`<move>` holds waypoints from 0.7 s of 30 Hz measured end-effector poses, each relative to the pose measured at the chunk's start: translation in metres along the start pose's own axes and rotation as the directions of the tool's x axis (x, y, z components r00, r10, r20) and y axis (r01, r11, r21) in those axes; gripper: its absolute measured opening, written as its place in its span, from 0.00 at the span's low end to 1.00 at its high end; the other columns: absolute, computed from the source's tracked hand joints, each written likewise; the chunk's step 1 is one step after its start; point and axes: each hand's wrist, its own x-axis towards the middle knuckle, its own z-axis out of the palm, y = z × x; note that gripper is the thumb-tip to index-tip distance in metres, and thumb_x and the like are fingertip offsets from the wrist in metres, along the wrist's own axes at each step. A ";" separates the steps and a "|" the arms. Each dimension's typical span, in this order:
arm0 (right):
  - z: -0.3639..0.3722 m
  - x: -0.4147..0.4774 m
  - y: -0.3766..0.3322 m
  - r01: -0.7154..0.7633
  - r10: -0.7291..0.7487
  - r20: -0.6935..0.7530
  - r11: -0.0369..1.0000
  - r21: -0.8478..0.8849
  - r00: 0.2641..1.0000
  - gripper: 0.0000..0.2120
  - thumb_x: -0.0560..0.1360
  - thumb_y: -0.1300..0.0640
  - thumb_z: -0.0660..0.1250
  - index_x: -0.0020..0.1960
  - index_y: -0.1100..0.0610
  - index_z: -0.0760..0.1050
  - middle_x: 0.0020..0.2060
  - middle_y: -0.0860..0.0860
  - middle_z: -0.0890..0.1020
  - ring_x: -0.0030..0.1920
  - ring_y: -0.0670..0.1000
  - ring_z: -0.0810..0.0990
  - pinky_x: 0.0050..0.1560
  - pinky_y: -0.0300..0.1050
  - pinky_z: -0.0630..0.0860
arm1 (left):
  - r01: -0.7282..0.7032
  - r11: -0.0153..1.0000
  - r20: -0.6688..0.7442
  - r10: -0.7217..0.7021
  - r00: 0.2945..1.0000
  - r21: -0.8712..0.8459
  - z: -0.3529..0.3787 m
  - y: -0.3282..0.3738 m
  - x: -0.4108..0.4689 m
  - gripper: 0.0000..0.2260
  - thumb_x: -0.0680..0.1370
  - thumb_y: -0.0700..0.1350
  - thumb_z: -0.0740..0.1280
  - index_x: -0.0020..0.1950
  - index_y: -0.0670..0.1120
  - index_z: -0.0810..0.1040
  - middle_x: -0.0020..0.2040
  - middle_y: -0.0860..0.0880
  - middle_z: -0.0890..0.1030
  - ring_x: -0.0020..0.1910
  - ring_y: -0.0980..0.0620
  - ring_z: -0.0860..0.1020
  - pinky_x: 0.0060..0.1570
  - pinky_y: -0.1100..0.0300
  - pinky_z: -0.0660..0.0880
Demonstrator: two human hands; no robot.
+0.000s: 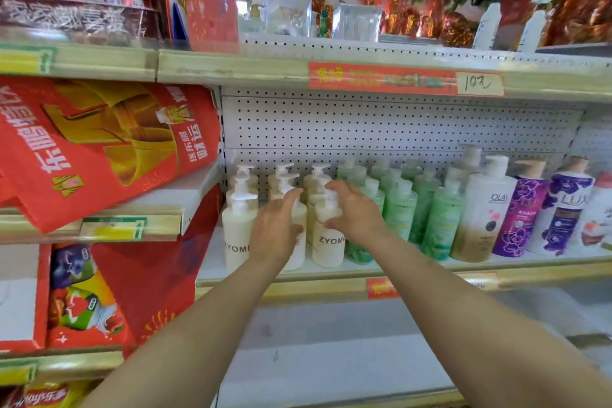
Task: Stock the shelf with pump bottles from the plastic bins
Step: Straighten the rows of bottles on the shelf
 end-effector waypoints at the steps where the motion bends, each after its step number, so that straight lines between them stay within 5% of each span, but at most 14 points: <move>1: 0.000 0.001 -0.001 0.003 -0.003 -0.007 1.000 -0.010 1.000 0.34 0.68 0.52 0.78 0.69 0.48 0.66 0.65 0.50 0.74 0.59 0.56 0.78 0.54 0.48 0.75 | -0.011 1.000 -0.018 0.011 1.000 0.020 -0.001 0.000 0.000 0.31 0.73 0.42 0.74 0.73 0.55 0.65 0.55 0.44 0.78 0.57 0.43 0.75 0.50 0.52 0.74; 9: 0.001 0.003 0.001 0.003 -0.003 -0.005 1.000 -0.004 1.000 0.34 0.68 0.52 0.78 0.69 0.47 0.66 0.64 0.50 0.74 0.57 0.55 0.78 0.52 0.47 0.73 | -0.011 0.997 -0.009 0.012 1.000 0.076 -0.002 0.000 -0.001 0.31 0.74 0.42 0.73 0.72 0.57 0.64 0.43 0.49 0.73 0.53 0.42 0.73 0.44 0.52 0.73; 15: 0.001 0.002 0.001 0.000 0.000 0.002 1.000 -0.004 1.000 0.35 0.68 0.52 0.78 0.70 0.47 0.65 0.65 0.49 0.74 0.57 0.54 0.78 0.53 0.47 0.72 | 0.053 0.998 -0.033 -0.052 0.998 0.035 0.007 0.004 0.000 0.34 0.71 0.51 0.77 0.72 0.57 0.64 0.56 0.43 0.75 0.57 0.42 0.72 0.53 0.52 0.72; 21: -0.001 0.006 0.007 0.032 -0.032 0.016 0.999 0.000 0.999 0.34 0.68 0.51 0.78 0.69 0.46 0.65 0.65 0.49 0.74 0.58 0.53 0.77 0.50 0.46 0.71 | 0.059 0.998 -0.073 -0.059 0.996 -0.010 0.009 0.007 0.003 0.31 0.71 0.46 0.77 0.69 0.56 0.67 0.57 0.43 0.75 0.55 0.41 0.74 0.53 0.50 0.74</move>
